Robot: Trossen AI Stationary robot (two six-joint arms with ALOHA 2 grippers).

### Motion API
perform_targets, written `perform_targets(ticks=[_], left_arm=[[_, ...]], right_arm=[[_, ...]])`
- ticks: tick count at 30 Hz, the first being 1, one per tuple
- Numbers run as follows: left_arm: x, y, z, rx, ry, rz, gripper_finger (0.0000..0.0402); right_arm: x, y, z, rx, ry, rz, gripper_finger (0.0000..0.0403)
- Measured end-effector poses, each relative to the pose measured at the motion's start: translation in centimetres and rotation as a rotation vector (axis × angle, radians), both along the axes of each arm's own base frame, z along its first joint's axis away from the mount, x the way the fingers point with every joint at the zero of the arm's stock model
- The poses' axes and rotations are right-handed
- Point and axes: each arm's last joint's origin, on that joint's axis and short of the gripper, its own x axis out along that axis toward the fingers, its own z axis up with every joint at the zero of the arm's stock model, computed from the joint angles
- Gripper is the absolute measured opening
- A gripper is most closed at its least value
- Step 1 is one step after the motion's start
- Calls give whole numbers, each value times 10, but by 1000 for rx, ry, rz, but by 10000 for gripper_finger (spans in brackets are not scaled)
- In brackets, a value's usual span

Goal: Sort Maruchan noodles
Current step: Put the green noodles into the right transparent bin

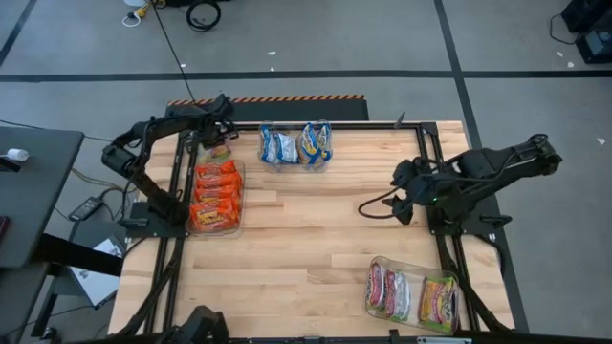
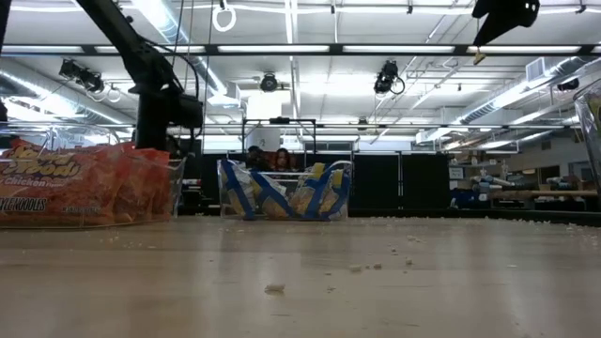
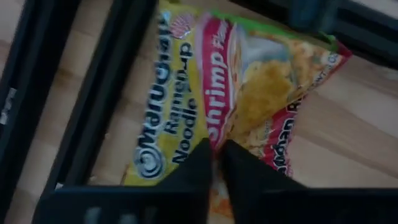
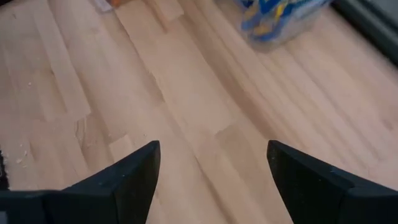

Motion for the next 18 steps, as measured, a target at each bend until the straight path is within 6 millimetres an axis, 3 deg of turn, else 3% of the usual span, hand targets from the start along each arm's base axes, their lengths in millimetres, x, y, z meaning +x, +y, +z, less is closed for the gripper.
perform_targets(ticks=[3,8,13,18], left_arm=[[4,-2,21,62,-46,-97,9],[23,-22,90,301,-69,-382,7],[44,-75,163,569,-51,-687,4],[77,-145,202,768,-91,-1042,3]], right_arm=[[-9,-4,5,-46,-26,42,300],[-17,-13,15,-122,-113,20,299],[-15,-23,26,-103,-203,2,299],[-5,-31,49,-118,-248,47,299]])
